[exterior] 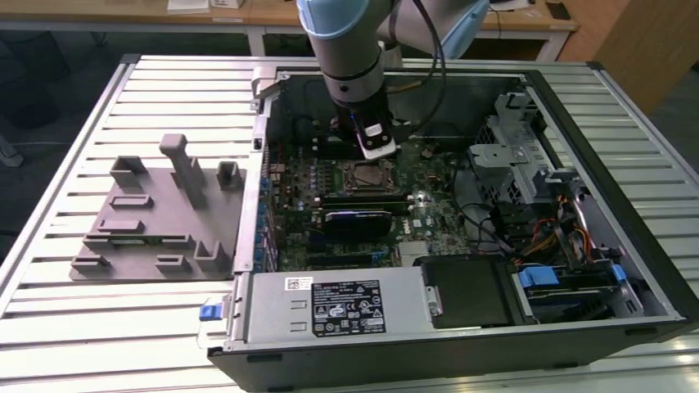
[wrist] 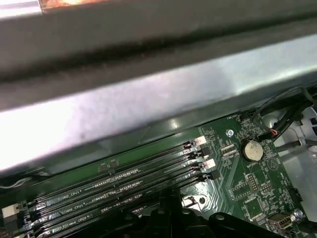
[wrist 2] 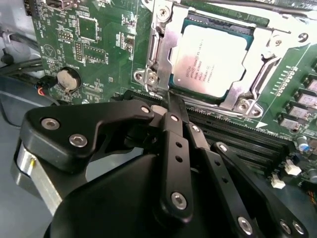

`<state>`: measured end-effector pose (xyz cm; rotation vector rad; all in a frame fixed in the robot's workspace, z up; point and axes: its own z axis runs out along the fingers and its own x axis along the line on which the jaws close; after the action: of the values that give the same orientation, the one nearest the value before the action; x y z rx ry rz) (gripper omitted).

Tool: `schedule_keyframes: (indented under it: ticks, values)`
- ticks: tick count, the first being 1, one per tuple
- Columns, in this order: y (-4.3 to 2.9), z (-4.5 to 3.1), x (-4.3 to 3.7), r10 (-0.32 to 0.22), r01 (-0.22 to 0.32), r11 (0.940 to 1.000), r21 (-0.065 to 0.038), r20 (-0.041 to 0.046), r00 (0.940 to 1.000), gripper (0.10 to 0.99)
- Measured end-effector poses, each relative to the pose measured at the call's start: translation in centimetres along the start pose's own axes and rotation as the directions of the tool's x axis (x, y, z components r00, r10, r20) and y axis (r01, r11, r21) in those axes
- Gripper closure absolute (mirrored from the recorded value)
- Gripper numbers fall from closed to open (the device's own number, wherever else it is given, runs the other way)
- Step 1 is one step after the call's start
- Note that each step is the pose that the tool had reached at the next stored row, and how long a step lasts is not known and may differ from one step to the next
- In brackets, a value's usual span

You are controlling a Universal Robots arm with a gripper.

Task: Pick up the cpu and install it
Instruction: 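Install the first cpu locking lever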

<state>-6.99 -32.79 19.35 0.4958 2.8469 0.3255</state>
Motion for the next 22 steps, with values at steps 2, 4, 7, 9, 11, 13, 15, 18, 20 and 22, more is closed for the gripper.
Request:
schedule_keyframes:
  ticks: [2, 4, 7, 9, 11, 13, 15, 18, 20, 22]
  values:
    - [0.07, -0.25, -0.06, 0.0, 0.0, 1.0, 0.0, -0.0002, 1.0, 0.98]
    - [0.13, -0.49, -0.1, 0.0, 0.0, 1.0, 0.0, -0.0002, 1.0, 0.98]
    - [0.22, -0.79, -0.17, 0.0, 0.0, 1.0, 0.0, -0.0005, 1.0, 0.98]
    - [0.27, -0.99, -0.21, 0.0, 0.0, 1.0, 0.0, -0.0006, 1.0, 0.98]
    - [0.29, -1.04, -0.23, 0.0, 0.0, 1.0, 0.001, -0.0001, 1.0, 0.98]
    - [0.29, -1.05, -0.23, 0.0, 0.0, 1.0, 0.002, 0.0003, 1.0, 0.98]
    - [0.29, -1.06, -0.23, 0.0, 0.0, 1.0, 0.002, 0.0003, 1.0, 0.98]
    - [0.3, -1.05, -0.24, -0.002, 0.002, 0.9999, 0.01, 0.0028, 1.0, 0.98]
    - [0.29, -1.03, -0.27, -0.006, 0.006, 0.9997, 0.026, 0.0076, 1.0, 0.98]
    - [0.25, -1.03, -0.3, -0.009, 0.009, 0.9992, 0.039, 0.0123, 0.9999, 0.98]
